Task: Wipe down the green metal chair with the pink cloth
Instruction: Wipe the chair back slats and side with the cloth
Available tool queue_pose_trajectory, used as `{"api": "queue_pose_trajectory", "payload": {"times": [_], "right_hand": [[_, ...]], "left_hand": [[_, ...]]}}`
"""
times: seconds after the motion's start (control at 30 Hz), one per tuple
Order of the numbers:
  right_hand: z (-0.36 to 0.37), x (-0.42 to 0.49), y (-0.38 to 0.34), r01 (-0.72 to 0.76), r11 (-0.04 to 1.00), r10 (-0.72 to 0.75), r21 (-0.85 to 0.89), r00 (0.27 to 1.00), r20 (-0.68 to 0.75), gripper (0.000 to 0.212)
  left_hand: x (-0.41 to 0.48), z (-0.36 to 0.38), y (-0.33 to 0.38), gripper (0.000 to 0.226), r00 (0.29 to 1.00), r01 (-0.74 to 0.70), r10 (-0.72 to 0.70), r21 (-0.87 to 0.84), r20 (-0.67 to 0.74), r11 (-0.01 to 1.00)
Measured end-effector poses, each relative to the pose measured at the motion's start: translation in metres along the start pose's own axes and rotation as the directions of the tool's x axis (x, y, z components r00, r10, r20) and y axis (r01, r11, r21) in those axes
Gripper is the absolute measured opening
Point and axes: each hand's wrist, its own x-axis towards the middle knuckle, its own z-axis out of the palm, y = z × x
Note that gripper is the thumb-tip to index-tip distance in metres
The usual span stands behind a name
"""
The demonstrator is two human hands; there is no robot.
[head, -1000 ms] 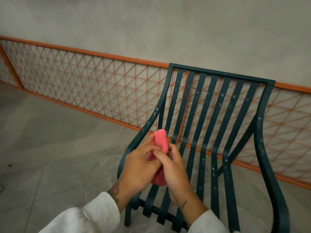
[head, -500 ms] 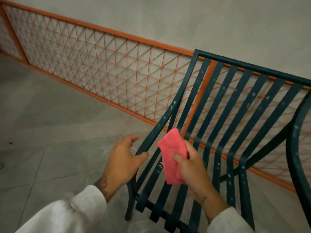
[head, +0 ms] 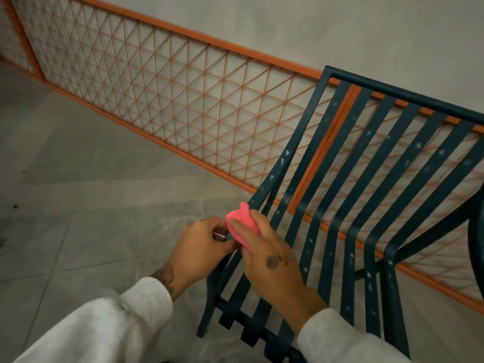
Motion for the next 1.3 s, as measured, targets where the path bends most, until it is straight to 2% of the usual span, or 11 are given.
{"api": "queue_pose_trajectory", "payload": {"times": [0.13, 0.23, 0.33, 0.43, 0.6, 0.7, 0.83, 1.0, 1.07, 1.17, 1.3], "right_hand": [[-0.009, 0.014, 0.015, -0.094, 0.995, 0.094, -0.022, 0.996, -0.001, 0.059], [-0.018, 0.033, 0.032, -0.215, 0.977, 0.215, 0.004, 0.976, -0.044, 0.058], [-0.023, 0.055, 0.043, -0.257, 0.965, 0.257, -0.054, 0.966, 0.008, 0.059], [-0.02, 0.051, 0.033, -0.24, 0.969, 0.24, -0.049, 0.971, -0.017, 0.063], [-0.001, 0.007, 0.008, -0.045, 0.998, 0.048, 0.033, 0.994, -0.098, 0.059], [-0.004, 0.005, 0.009, -0.056, 0.99, 0.068, 0.129, 0.994, -0.084, 0.055], [-0.014, 0.032, 0.03, -0.152, 0.987, 0.153, 0.054, 0.988, -0.012, 0.056], [-0.017, 0.053, 0.035, -0.254, 0.964, 0.254, 0.076, 0.967, 0.011, 0.06], [-0.014, 0.041, 0.024, -0.228, 0.971, 0.231, 0.071, 0.973, -0.028, 0.06], [-0.007, 0.01, 0.003, -0.086, 0.995, 0.09, 0.044, 0.991, -0.103, 0.06], [0.024, -0.028, -0.009, 0.102, 0.993, -0.105, -0.055, 0.994, -0.04, 0.064]], "left_hand": [[0.007, 0.001, -0.003, 0.023, 0.994, 0.1, -0.094, -0.131, 0.053, 0.986], [0.012, 0.002, -0.001, 0.025, 0.988, 0.133, -0.123, -0.128, 0.089, 0.983], [0.018, -0.001, 0.007, 0.023, 0.987, 0.136, -0.119, -0.153, 0.112, 0.979], [0.024, -0.004, 0.013, 0.016, 0.969, 0.23, -0.186, -0.317, 0.163, 0.92], [0.023, -0.009, 0.01, 0.013, 0.949, 0.272, -0.174, -0.407, 0.262, 0.872], [0.023, -0.01, 0.008, 0.015, 0.94, 0.296, -0.186, -0.418, 0.285, 0.859], [0.029, -0.011, 0.009, 0.018, 0.926, 0.349, -0.236, -0.424, 0.296, 0.836], [0.027, -0.016, 0.01, 0.019, 0.904, 0.386, -0.261, -0.386, 0.338, 0.838], [0.025, -0.016, 0.005, 0.026, 0.883, 0.434, -0.283, -0.423, 0.374, 0.795], [0.02, -0.018, -0.005, 0.044, 0.858, 0.507, -0.34, -0.53, 0.385, 0.68], [0.008, -0.018, -0.015, 0.053, 0.861, 0.503, -0.317, -0.58, 0.397, 0.64]]}}
